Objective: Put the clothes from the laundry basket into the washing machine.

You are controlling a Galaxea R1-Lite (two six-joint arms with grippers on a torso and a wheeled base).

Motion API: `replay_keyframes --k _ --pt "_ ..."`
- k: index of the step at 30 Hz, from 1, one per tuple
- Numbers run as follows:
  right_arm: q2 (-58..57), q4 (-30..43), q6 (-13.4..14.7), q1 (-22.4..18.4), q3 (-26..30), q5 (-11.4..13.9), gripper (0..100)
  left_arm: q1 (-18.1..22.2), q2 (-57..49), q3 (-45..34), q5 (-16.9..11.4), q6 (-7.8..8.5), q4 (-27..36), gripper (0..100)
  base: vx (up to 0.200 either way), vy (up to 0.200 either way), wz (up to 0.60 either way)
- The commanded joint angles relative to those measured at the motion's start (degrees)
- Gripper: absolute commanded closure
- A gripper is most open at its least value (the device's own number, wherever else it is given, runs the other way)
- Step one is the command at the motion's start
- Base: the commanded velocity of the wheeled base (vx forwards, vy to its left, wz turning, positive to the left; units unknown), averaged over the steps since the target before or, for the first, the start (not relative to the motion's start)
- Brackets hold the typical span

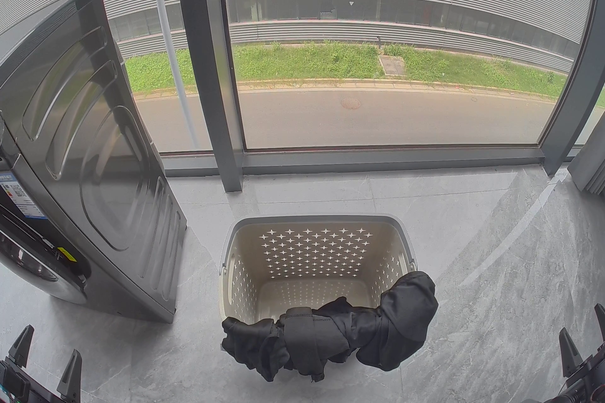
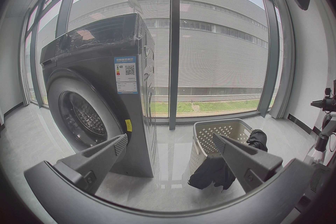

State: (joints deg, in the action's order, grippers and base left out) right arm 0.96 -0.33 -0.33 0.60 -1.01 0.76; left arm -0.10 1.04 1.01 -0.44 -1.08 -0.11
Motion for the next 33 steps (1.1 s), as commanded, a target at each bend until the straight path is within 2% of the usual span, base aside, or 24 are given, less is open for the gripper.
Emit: replay_keyframes --k 1,6,15,24,33 --pt "-0.52 -0.02 -0.02 0.02 1.01 0.04 0 0.01 -1.04 -1.01 0.00 -0.06 -0.07 0 0.200 0.000 0.00" --pt "-0.52 -0.02 -0.02 0.02 1.01 0.04 0 0.01 -1.04 -1.01 0.00 0.03 0.02 0 0.200 0.000 0.00" --pt "-0.52 -0.02 -0.02 0.02 1.01 0.04 0 0.01 -1.04 -1.01 0.09 0.03 0.02 0 0.000 0.000 0.00" --pt "-0.52 -0.02 -0.02 0.02 1.01 0.04 0 0.01 -1.04 -1.01 0.00 0.03 -0.07 0 0.200 0.000 0.00" --pt "-0.52 -0.02 -0.02 0.02 1.01 0.04 0 0.01 -1.04 -1.01 0.00 0.03 0.02 0 0.000 0.000 0.00"
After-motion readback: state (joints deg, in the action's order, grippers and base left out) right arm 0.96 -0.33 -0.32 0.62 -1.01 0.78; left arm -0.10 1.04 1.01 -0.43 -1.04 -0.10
